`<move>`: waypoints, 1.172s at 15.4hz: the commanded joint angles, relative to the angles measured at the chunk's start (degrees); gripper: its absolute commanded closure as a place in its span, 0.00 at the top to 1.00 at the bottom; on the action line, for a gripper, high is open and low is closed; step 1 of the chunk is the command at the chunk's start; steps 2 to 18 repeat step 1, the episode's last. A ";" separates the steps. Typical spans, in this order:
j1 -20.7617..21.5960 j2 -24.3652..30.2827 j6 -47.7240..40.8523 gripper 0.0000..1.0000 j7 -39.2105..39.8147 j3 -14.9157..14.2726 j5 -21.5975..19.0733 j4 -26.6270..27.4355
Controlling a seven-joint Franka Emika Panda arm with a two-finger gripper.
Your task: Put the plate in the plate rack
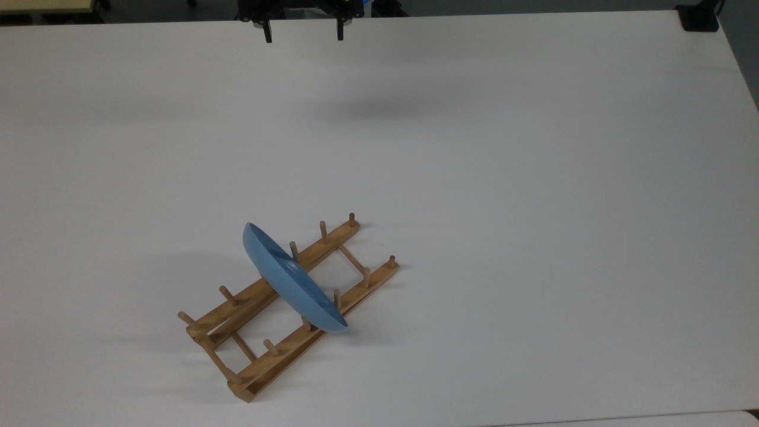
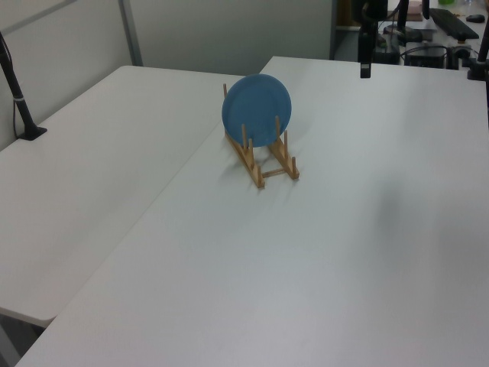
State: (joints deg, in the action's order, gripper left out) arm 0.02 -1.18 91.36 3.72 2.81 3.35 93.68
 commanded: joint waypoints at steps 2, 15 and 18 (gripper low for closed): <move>0.07 1.44 -0.39 1.00 -1.34 -0.26 0.70 1.24; 0.07 1.44 -0.39 1.00 -1.34 -0.26 0.70 1.24; 0.07 1.44 -0.39 1.00 -1.34 -0.26 0.70 1.24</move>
